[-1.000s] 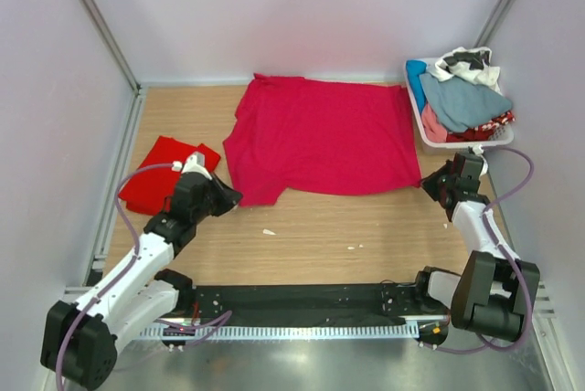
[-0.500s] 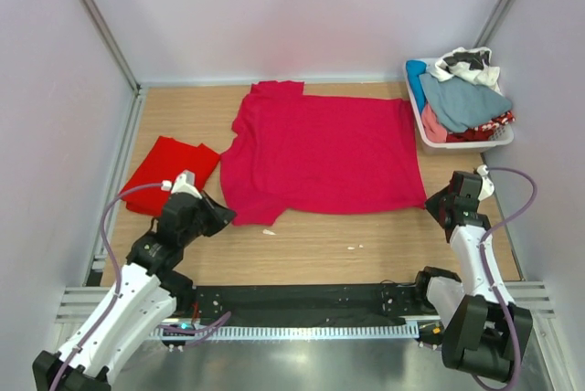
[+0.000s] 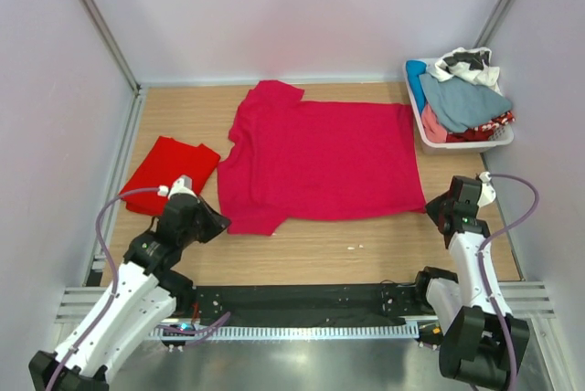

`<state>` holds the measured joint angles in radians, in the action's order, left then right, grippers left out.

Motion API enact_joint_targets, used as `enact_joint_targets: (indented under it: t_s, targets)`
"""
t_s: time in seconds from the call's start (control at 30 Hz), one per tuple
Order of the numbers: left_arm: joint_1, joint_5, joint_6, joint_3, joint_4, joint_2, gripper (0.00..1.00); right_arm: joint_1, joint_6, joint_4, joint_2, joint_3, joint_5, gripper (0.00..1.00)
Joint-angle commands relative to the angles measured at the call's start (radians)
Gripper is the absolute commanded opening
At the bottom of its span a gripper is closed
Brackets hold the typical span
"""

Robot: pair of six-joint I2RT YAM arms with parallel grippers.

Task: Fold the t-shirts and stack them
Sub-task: Fold the tshirt

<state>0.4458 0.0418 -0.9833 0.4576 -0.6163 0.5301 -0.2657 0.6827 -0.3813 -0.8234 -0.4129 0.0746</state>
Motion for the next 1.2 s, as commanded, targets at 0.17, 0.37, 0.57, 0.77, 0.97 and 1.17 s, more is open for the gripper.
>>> enact_joint_targets:
  t_s: [0.17, 0.37, 0.57, 0.77, 0.97, 1.17]
  targets:
    - [0.002, 0.075, 0.074, 0.240, 0.061, 0.255, 0.00, -0.001, -0.046, 0.133, -0.132, -0.066, -0.027, 0.01]
    - [0.002, 0.128, 0.110, 0.387, 0.052, 0.373, 0.00, -0.001, -0.074, 0.157, -0.241, -0.156, -0.016, 0.01]
    - [0.004, 0.136, 0.129, 0.480, 0.079, 0.530, 0.00, -0.001, -0.051, 0.203, -0.341, -0.216, -0.009, 0.01]
    - [-0.002, 0.179, 0.159, 0.585, 0.119, 0.648, 0.00, -0.001, -0.032, 0.226, -0.448, -0.293, 0.016, 0.01]
    - [-0.021, 0.179, 0.192, 0.697, 0.132, 0.801, 0.00, -0.001, -0.020, 0.245, -0.528, -0.342, 0.025, 0.01]
    - [-0.044, 0.193, 0.233, 0.779, 0.136, 0.909, 0.00, 0.016, -0.018, 0.262, -0.586, -0.371, 0.036, 0.01]
